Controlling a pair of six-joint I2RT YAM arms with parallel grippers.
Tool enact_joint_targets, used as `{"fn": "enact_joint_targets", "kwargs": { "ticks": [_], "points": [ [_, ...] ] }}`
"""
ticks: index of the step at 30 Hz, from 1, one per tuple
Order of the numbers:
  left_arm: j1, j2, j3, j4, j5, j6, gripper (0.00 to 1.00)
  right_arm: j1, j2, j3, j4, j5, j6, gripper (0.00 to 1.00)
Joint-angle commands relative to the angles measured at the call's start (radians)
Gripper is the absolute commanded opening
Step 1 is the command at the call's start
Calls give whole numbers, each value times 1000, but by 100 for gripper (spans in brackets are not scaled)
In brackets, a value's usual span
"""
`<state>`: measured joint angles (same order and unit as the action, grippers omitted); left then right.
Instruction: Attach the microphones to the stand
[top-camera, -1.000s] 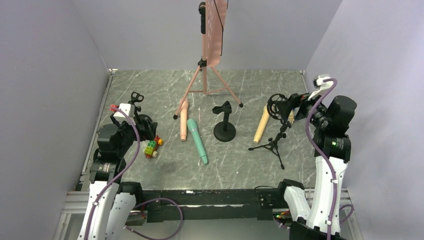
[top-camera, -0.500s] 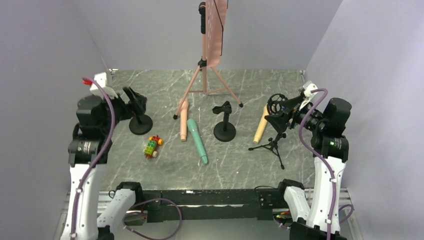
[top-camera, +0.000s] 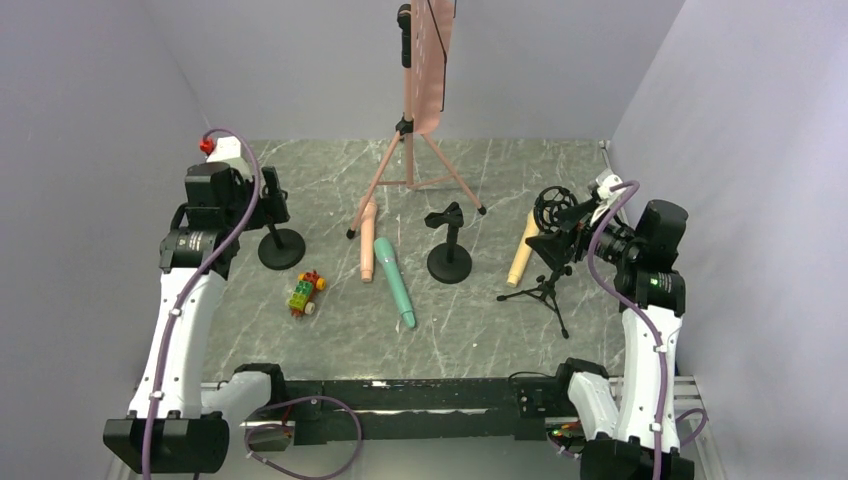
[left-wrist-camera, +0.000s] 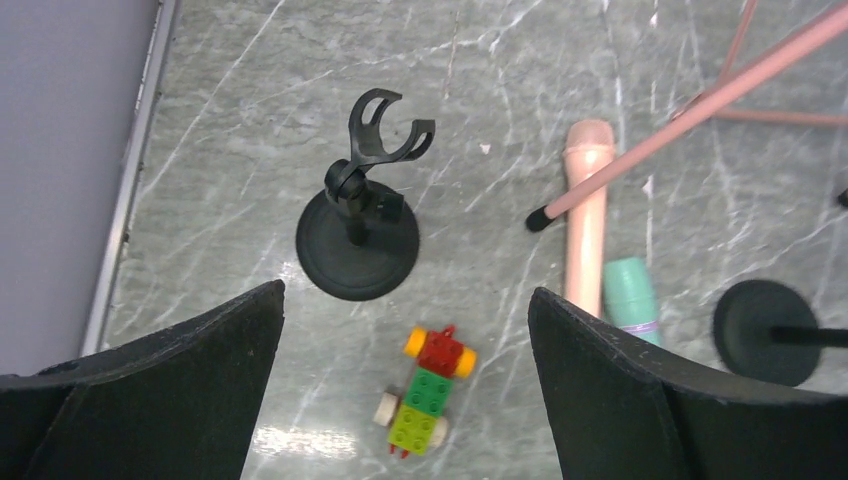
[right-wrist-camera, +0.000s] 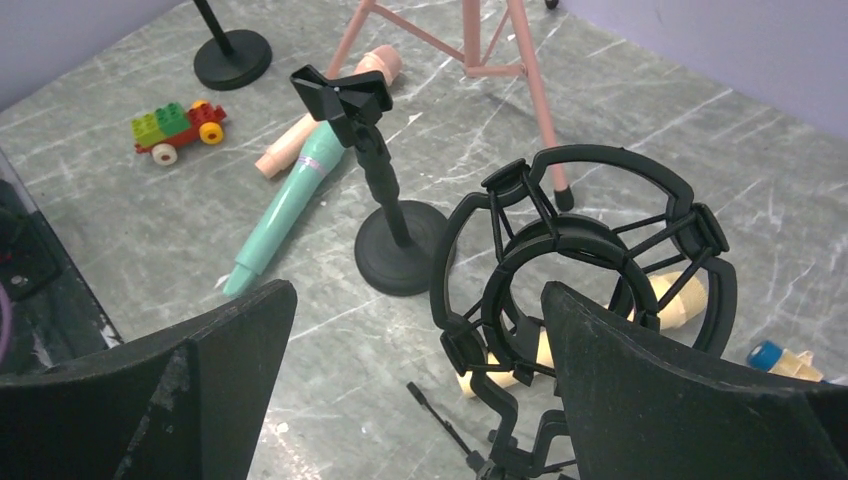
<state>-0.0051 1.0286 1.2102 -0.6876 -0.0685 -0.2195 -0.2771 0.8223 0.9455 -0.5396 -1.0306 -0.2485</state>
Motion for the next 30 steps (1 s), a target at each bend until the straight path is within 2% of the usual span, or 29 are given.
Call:
{"fn": "enact_joint_targets", "kwargs": {
  "ticks": [1, 3, 10, 15, 20, 21, 24, 30],
  "points": [
    [2, -10, -55, 113, 9, 174, 94, -3, -8, -34, 58, -21, -56, 100],
    [2, 10, -82, 145, 32, 178, 93, -3, -8, -56, 62, -49, -70, 100],
    [136, 91, -132, 280, 172, 130, 92, -4, 0, -87, 27, -156, -155, 100],
    [177, 166, -148, 364, 267, 134, 81, -1, -8, -95, 26, -168, -130, 100],
    [209, 230, -149, 395, 329, 167, 57, -2, -9, -100, 37, -127, -105, 100],
    [214, 235, -154, 402, 326, 172, 54, -2, -10, -102, 36, -123, -103, 100],
    [224, 240, -171, 415, 341, 176, 51, -2, -14, -103, 32, -121, -103, 100],
    [228, 243, -209, 441, 318, 196, 51, -1, -18, -102, 26, -120, -103, 100]
  ]
}}
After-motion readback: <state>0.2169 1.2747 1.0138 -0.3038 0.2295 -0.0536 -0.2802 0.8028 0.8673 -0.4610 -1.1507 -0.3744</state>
